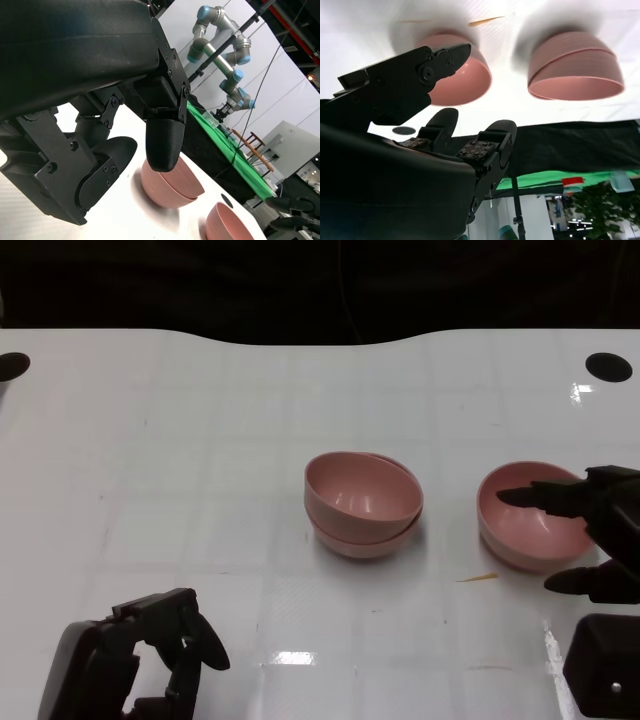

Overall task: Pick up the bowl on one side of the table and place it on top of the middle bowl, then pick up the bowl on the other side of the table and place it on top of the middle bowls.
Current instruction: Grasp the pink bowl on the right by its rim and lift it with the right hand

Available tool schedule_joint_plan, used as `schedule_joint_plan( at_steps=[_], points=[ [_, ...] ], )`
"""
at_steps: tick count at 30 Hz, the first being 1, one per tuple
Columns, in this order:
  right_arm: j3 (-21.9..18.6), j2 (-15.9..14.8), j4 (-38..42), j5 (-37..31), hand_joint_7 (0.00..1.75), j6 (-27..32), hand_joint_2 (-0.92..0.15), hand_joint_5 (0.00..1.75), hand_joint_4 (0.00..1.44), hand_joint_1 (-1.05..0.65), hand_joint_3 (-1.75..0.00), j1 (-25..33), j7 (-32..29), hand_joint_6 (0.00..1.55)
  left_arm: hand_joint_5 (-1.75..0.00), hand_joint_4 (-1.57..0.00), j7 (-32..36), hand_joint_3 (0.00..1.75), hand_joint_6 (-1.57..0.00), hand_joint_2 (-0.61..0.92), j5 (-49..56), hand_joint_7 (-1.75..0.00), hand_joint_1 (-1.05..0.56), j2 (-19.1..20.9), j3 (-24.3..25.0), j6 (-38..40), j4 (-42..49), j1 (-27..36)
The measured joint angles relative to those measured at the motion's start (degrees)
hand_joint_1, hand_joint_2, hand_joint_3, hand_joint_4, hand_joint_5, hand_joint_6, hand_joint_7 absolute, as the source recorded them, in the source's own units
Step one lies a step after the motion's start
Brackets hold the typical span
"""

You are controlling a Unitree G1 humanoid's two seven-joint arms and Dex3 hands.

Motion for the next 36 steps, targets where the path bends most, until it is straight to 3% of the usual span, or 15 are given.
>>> schedule_joint_plan(
  at_steps=[7, 14, 24, 28, 29, 30, 31, 33, 34, 35, 36],
  points=[
    [4.5, -0.8, 6.2, -6.4, 0.02, 3.7, -0.75, 0.29, 0.46, -0.31, -0.01, -5.0, -0.6, 0.52, -1.65, -0.92, 0.0, 1.57, -0.86, 0.23, 0.6, -1.43, -0.05, 0.0, 0.1, 0.0, -0.1, 0.4],
    [10.0, -1.2, 17.5, -8.8, 0.00, 5.6, -0.81, 0.16, 0.47, -0.33, -0.01, -11.8, -0.5, 0.48, -1.65, -0.91, 0.0, 1.54, -0.85, 0.25, 0.6, -1.44, -0.06, 0.1, 0.2, 0.0, -0.1, 0.5],
    [16.9, -1.1, 33.1, -8.7, 0.02, 7.8, -0.87, 0.09, 0.56, -0.24, -0.01, -20.4, 2.3, 0.49, -1.67, -0.89, 0.0, 1.52, -0.84, 0.27, 0.6, -1.43, -0.07, 0.3, 0.1, 0.0, -0.2, 0.5],
    [19.7, -1.1, 36.2, -8.8, 0.03, 7.4, -0.90, 0.11, 0.69, -0.22, -0.02, -22.2, 2.4, 0.55, -1.67, -0.89, 0.0, 1.51, -0.84, 0.28, 0.6, -1.44, -0.08, 0.3, 0.1, 0.0, -0.2, 0.6],
    [20.3, -1.1, 37.1, -8.9, 0.05, 7.0, -0.91, 0.23, 0.88, -0.21, -0.03, -23.0, 2.3, 0.63, -1.67, -0.89, 0.0, 1.51, -0.83, 0.29, 0.6, -1.44, -0.07, 0.3, 0.1, 0.0, -0.2, 0.6],
    [20.8, -1.1, 38.1, -8.9, 0.04, 6.4, -0.92, 0.47, 0.93, -0.21, -0.04, -23.8, 2.0, 0.74, -1.67, -0.89, 0.0, 1.51, -0.83, 0.29, 0.6, -1.45, -0.07, 0.3, 0.1, 0.0, -0.3, 0.6],
    [21.5, -1.1, 39.4, -9.0, 0.04, 5.8, -0.92, 0.70, 0.93, -0.21, -0.06, -24.9, 1.4, 0.84, -1.67, -0.89, 0.0, 1.51, -0.83, 0.29, 0.6, -1.45, -0.07, 0.3, 0.1, 0.0, -0.3, 0.6],
    [22.6, -1.1, 41.9, -9.6, 0.05, 4.8, -0.92, 0.83, 0.92, -0.21, -0.06, -26.7, 0.0, 0.92, -1.67, -0.89, -0.1, 1.51, -0.84, 0.29, 0.6, -1.45, -0.07, 0.3, 0.1, 0.0, -0.4, 0.6],
    [23.0, -1.1, 43.1, -9.9, 0.07, 4.0, -0.90, 0.95, 0.93, -0.19, -0.04, -27.3, -1.6, 1.04, -1.67, -0.89, -0.1, 1.52, -0.84, 0.28, 0.6, -1.45, -0.07, 0.3, 0.1, 0.0, -0.5, 0.7],
    [23.4, -1.1, 44.8, -10.2, 0.09, 2.7, -0.88, 1.18, 0.92, -0.16, -0.02, -27.7, -4.7, 1.16, -1.67, -0.89, -0.1, 1.52, -0.84, 0.28, 0.6, -1.45, -0.07, 0.4, 0.1, 0.0, -0.5, 0.7],
    [23.9, -1.1, 46.4, -10.7, 0.37, 1.3, -0.90, 1.51, 0.85, -0.14, -0.02, -27.9, -8.6, 1.18, -1.67, -0.89, -0.1, 1.52, -0.84, 0.28, 0.6, -1.45, -0.07, 0.4, 0.1, 0.1, -0.5, 0.7]
  ],
)
